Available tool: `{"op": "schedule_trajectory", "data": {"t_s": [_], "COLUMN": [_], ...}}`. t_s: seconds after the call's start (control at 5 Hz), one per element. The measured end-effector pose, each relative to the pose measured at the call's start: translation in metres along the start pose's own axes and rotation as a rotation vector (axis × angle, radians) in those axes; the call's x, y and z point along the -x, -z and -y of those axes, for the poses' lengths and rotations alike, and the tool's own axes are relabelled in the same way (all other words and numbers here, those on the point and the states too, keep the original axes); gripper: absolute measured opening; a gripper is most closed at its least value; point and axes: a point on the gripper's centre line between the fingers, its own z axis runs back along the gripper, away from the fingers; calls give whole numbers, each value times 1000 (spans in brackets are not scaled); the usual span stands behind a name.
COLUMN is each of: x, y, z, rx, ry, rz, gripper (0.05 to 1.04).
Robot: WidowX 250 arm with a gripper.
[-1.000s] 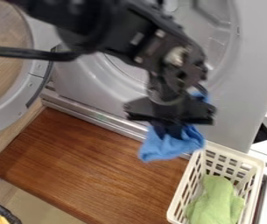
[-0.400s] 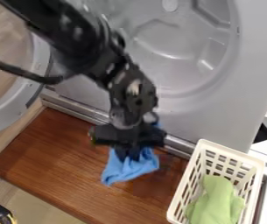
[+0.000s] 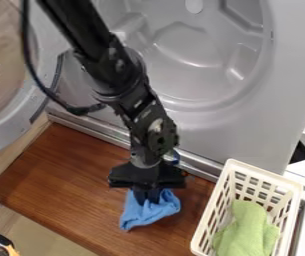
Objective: Place blue cloth on the table
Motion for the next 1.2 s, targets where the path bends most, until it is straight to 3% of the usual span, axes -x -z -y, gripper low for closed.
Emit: {"op": "schedule_trajectory", "data": {"t_s": [0.2, 0.6, 0.8, 1.2], "x": [0, 5, 6, 3], "y": [8, 7, 6, -19], "z": [9, 21, 27, 32], "rx": [21, 46, 65, 121], "ry": [5, 38, 57, 64], "rz": [-32, -42, -38, -6], "gripper": [234, 819, 1019, 1007]}}
